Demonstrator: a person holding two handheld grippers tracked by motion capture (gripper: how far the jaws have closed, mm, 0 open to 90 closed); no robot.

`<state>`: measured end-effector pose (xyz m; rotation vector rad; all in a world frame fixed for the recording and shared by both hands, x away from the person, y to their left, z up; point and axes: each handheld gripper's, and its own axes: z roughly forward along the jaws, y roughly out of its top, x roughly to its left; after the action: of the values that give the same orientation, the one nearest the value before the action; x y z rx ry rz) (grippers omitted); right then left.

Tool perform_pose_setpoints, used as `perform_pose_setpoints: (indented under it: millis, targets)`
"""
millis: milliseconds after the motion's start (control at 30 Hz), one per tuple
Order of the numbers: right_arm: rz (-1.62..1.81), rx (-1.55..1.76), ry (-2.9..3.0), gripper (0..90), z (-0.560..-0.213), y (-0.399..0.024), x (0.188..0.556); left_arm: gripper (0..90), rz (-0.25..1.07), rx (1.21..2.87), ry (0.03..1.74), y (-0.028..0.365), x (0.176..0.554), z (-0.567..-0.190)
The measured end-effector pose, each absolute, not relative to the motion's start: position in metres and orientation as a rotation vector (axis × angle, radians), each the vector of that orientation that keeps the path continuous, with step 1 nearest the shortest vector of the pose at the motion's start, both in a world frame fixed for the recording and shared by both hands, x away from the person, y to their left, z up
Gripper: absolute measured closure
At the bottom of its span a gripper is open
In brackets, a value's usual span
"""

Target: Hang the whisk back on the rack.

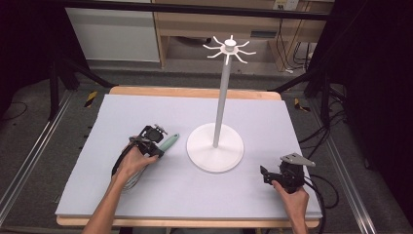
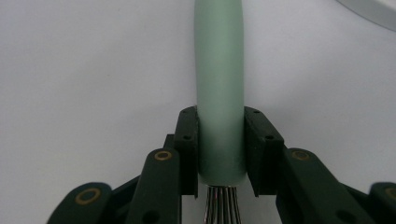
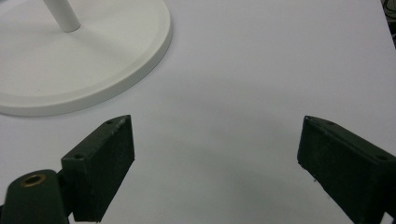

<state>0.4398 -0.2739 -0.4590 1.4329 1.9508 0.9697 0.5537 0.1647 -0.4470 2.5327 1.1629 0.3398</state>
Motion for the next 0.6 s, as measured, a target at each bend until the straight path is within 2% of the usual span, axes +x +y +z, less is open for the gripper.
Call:
perform_pose_setpoints:
  millis: [600]
  targets:
    - [0.974, 1.433, 1.945, 11.5, -0.459, -0.274, 0.439, 68.4, 0.413, 2.363, 1.089, 0.182, 0.527, -0.411]
